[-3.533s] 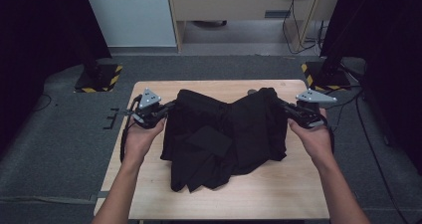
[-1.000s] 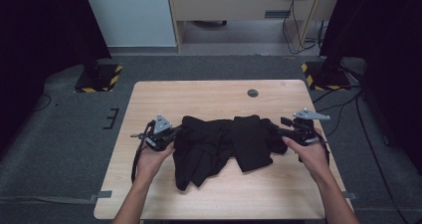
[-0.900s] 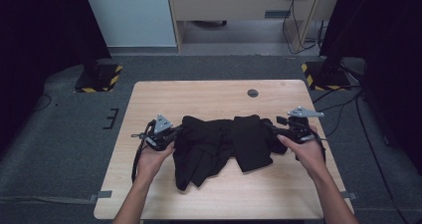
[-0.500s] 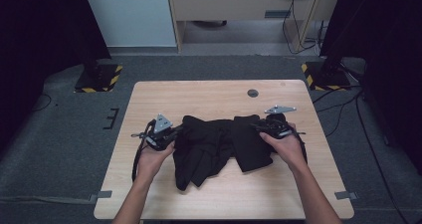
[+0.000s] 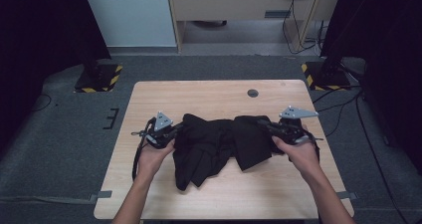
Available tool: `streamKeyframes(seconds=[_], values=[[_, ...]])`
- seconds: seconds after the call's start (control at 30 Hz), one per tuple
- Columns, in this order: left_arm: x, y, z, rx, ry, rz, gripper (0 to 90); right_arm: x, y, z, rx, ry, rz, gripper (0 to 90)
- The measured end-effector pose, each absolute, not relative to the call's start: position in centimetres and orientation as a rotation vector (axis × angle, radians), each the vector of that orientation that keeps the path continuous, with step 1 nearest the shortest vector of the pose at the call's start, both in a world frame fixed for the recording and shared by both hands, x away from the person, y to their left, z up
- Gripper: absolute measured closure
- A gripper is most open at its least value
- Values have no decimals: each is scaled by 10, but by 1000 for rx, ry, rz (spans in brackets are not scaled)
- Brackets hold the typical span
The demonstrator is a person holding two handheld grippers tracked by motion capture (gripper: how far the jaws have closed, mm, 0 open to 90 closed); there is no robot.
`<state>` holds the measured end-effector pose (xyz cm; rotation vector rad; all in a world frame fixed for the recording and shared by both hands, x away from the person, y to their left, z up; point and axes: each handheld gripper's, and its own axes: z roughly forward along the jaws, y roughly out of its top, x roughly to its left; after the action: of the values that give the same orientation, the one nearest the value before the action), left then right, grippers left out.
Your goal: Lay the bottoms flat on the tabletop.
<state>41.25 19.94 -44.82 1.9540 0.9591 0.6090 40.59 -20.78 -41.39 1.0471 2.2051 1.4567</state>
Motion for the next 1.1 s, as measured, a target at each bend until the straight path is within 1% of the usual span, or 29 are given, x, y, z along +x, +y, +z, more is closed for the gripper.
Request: streamKeyframes(seconds=[0.1, 0.2, 0.37, 0.4, 0.5, 0.57, 0.67, 0.73, 0.87, 1.03, 1.1], values=[[413, 197, -446, 1949, 959, 609, 900, 382, -210, -424, 1014, 2248, 1462, 889], [414, 195, -445, 1946, 956, 610, 900, 359, -208, -443, 981, 2312, 1446, 890], [413, 193, -445, 1947, 955, 609, 900, 339, -208, -472, 1000, 2381, 1371, 880], [413, 194, -445, 1950, 955, 609, 900, 337, -208, -475, 1000, 2390, 1340, 847], [413, 197, -445, 1949, 960, 613, 900, 333, -214, -473, 1026, 2362, 1291, 602], [413, 199, -445, 1949, 964, 612, 900, 333, -221, -467, 1037, 2338, 1291, 484], [413, 200, -446, 1948, 968, 612, 900, 334, -237, -454, 1044, 2290, 1287, 407], [413, 200, -446, 1944, 969, 609, 900, 339, -248, -447, 1065, 2246, 1293, 402], [413, 198, -447, 1941, 970, 603, 900, 363, -265, -445, 1123, 2176, 1241, 443], [414, 199, -448, 1943, 972, 599, 900, 403, -273, -452, 1218, 2113, 1218, 491], [415, 199, -449, 1938, 977, 591, 900, 418, -270, -459, 1241, 2135, 1206, 526]])
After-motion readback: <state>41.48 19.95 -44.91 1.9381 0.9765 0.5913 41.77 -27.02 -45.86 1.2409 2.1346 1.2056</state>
